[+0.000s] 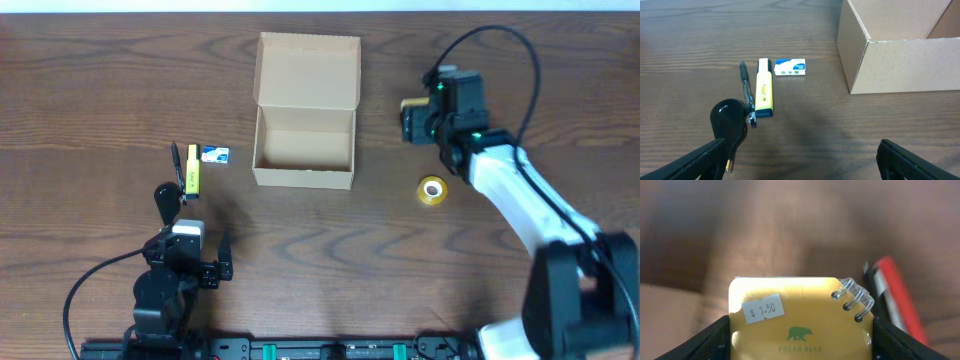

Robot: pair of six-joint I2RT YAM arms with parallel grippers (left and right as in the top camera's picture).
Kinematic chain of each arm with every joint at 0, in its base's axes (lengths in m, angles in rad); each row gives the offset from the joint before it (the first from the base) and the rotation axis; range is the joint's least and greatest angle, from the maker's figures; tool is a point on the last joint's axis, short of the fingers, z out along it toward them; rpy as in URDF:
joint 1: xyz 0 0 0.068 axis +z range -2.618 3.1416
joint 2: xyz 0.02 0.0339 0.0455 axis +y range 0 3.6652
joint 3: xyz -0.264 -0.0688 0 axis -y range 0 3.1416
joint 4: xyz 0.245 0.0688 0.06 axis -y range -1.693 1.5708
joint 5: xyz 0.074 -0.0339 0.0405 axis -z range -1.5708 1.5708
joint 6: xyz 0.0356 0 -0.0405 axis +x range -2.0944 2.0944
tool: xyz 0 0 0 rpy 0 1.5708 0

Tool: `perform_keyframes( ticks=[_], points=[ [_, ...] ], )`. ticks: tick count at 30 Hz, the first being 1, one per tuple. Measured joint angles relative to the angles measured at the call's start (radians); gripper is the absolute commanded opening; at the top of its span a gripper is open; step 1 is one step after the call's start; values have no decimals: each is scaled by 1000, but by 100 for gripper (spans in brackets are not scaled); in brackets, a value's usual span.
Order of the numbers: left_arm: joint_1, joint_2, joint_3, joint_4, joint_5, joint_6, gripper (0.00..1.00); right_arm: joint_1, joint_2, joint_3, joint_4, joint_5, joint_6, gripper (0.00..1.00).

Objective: Pack container
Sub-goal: 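Carry the notepad left and lower it into the cardboard box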

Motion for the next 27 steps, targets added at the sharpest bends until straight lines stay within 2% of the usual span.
perform_keyframes(
  ticks=[6, 10, 20, 27],
  points=[
    [0, 0, 0, 0, 0, 0, 95, 56, -171, 7, 6, 3, 100, 1],
    [0, 0, 0, 0, 0, 0, 95, 163, -190, 13, 33, 5, 201, 1],
    [0, 0, 0, 0, 0, 0, 95, 491, -43, 13, 232, 21, 385, 1],
    [0, 0, 0, 0, 0, 0, 95, 594, 98, 13, 361, 98, 469, 1]
  ],
)
